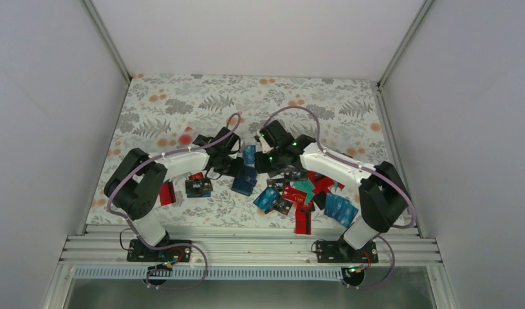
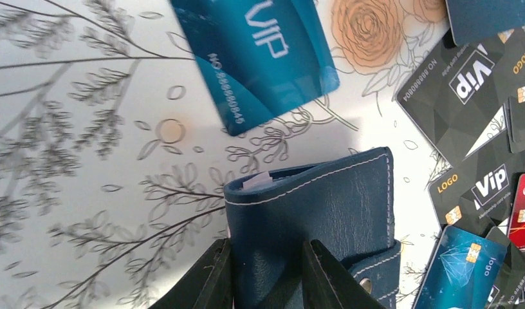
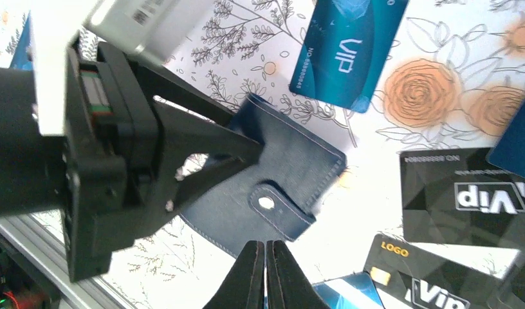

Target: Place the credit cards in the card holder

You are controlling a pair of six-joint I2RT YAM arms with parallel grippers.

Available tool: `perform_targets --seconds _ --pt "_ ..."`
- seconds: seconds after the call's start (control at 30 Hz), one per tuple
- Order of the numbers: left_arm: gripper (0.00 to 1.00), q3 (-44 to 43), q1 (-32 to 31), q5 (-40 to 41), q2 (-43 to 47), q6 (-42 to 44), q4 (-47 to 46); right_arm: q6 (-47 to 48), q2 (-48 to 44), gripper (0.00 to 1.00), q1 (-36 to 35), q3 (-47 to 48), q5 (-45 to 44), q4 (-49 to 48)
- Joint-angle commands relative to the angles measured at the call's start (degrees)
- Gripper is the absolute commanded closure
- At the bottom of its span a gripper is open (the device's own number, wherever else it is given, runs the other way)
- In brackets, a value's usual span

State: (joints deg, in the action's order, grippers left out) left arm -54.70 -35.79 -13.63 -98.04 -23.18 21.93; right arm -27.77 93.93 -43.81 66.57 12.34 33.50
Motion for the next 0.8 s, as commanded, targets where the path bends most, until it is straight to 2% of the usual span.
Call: perform_targets --seconds 0.0,0.33,0.43,0.6,0.77 --pt "0.74 0.5 1.4 3.4 3.7 -0.1 2.1 -1.5 -4.1 0.95 1.2 -3.1 -1.7 -0.6" --pt "0.73 -0.7 6.5 4.0 5.7 2.4 3.1 -1.4 -7.1 0.95 2.8 -6.2 -1.7 -1.1" --pt "0.72 0.4 6.5 2.0 7.0 2.8 2.7 -1.3 -7.4 0.91 2.9 -7.3 -0.8 -1.5" --pt "0.59 6.0 6.5 -4.8 10.1 3.6 -0.9 -2.7 -6.2 0.79 2.9 -12.1 7.4 -7.9" --pt "0.51 10.5 6.6 -8.0 10.9 2.2 -4.9 -4.6 -1.1 0.77 2.9 -13.4 12.0 -13.3"
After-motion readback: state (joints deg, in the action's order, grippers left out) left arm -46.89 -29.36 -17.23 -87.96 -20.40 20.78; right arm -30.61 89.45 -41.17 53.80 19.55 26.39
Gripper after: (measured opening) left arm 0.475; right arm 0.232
